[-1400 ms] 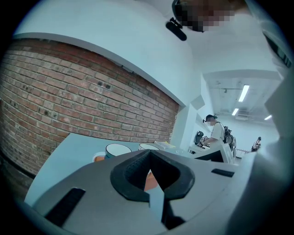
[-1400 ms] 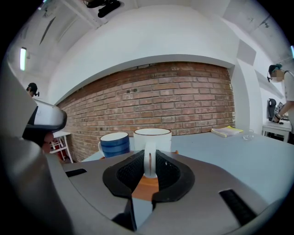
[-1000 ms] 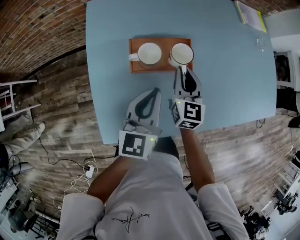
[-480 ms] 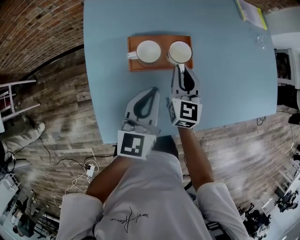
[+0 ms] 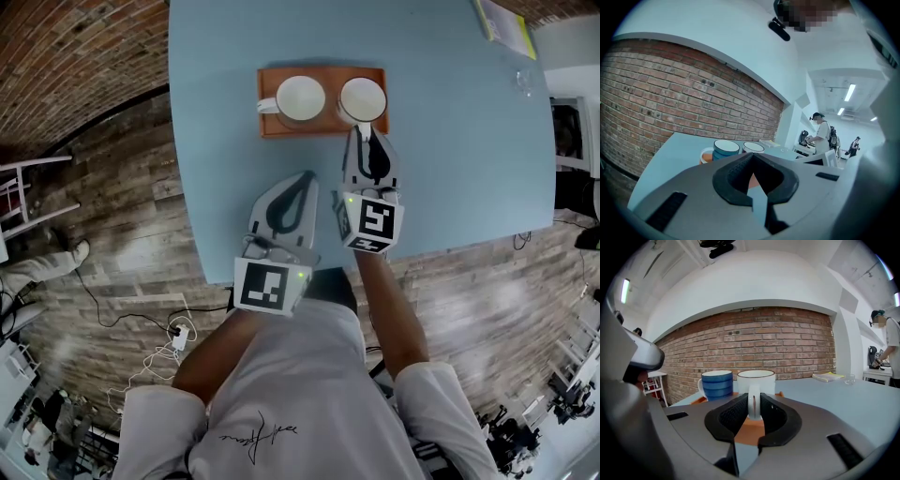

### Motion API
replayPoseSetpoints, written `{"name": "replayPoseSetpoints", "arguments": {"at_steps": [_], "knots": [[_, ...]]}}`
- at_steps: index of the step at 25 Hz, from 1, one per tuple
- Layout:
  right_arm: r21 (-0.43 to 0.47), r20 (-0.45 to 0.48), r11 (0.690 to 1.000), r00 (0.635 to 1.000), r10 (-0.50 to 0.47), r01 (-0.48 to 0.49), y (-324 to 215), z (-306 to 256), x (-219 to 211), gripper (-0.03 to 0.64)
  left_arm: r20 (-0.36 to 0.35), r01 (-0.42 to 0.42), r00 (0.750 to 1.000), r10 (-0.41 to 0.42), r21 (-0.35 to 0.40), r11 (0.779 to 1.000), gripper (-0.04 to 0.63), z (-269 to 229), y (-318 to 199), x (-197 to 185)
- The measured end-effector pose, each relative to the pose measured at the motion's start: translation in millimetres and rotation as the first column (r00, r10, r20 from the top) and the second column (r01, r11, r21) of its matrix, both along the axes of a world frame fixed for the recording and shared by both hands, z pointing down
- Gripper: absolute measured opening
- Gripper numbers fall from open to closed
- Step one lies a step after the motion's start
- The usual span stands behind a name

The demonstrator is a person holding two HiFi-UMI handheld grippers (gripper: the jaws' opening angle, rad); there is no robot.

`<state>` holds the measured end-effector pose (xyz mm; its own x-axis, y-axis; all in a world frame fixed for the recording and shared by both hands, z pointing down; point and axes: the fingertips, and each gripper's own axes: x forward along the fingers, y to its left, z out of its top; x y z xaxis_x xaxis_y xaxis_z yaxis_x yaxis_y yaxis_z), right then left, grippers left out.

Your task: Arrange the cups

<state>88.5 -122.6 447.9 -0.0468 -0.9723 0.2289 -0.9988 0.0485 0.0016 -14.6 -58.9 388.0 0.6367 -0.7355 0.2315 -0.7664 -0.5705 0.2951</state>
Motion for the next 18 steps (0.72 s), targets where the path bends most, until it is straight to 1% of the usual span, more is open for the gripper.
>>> {"name": "replayPoseSetpoints", "arguments": {"at_steps": [10, 14, 18], "knots": [[-0.023, 0.010, 1.000, 1.000, -0.012, 0.012, 13, 1, 0, 0.067, -0.006, -0.017, 1.000, 0.017, 0.000, 1.000, 0.008, -2, 6, 5], [-0.014, 0.008, 1.000, 1.000, -0.016, 0.017, 18, -6, 0, 0.067, -0.007, -0.017, 1.000, 0.017, 0.005, 1.000, 0.008, -3, 6, 5], [-0.027, 0.021, 0.999, 1.000, -0.023, 0.024, 26, -9, 2, 0.066, -0.032, -0.013, 0.999, 0.014, 0.002, 1.000, 0.008, -8, 5, 6]]}}
